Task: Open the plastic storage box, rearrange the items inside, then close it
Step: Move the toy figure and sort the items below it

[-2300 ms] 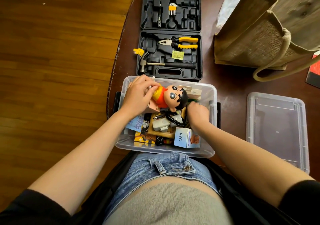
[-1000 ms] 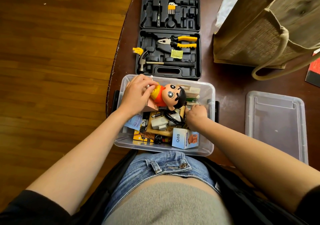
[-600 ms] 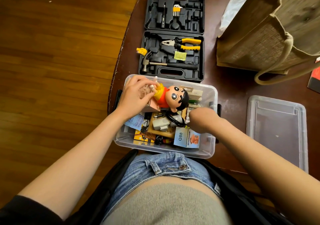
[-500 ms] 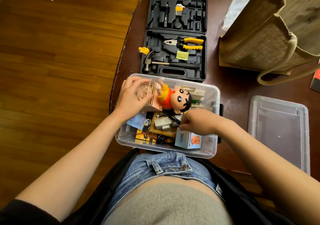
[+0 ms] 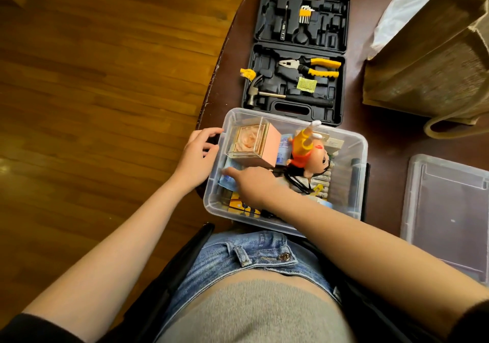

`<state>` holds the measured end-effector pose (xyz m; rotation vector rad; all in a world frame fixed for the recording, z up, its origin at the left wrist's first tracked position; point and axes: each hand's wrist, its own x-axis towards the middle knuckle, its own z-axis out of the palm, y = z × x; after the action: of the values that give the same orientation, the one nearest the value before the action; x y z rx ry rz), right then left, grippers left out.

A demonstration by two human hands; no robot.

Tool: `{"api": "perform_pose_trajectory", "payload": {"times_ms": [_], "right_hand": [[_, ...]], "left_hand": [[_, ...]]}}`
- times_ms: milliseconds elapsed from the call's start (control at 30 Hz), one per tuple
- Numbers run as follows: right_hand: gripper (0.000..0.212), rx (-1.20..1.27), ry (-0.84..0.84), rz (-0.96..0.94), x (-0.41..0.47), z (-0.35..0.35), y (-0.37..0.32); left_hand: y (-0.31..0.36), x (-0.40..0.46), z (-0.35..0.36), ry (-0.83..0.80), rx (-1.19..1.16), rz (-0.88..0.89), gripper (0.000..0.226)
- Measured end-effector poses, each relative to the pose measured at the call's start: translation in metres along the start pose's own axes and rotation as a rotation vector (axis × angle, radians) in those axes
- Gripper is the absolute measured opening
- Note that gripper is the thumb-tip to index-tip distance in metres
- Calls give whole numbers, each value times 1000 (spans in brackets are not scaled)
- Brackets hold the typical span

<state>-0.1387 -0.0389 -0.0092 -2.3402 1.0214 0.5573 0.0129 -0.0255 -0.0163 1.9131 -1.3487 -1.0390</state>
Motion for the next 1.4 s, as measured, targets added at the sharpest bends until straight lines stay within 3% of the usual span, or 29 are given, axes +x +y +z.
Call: {"api": "perform_pose_trajectory", "payload": {"times_ms": [133,267,400,567,733,867,933,1100,1233,1333,1400], "right_hand": [[47,-254,113,-43,11,9,-6],[31,-269,176,-60,20,16,0],[32,-274,139,-65,22,19,5],[24,-204,262,62,10,20,1],[49,-117,290,88,-13,14,5],[16,179,311,9,-28,-3,11],[14,203,308,-15,-35,-11,13],[15,45,138,-53,-44,-31,21],[11,176,-47,-56,-48,-38,26],[49,178,-182,41,-52,-37,31],[54,153,-257,69,-54,-36,33]], "left_hand": [[-6,-5,-5,-9,5,6,41],[-7,-7,-8,-74,33,88,55],[-6,-5,-10,-80,28,118,53],[-6,-1,-14,-154,121,203,59],[0,4,-10,-252,320,344,60],[8,12,-9,-275,317,371,60],[9,15,-10,-279,368,378,63],[13,23,-9,-326,496,394,67],[19,34,-6,-364,567,377,61],[23,37,-2,-396,582,386,61],[25,39,1,-417,568,377,60]]}}
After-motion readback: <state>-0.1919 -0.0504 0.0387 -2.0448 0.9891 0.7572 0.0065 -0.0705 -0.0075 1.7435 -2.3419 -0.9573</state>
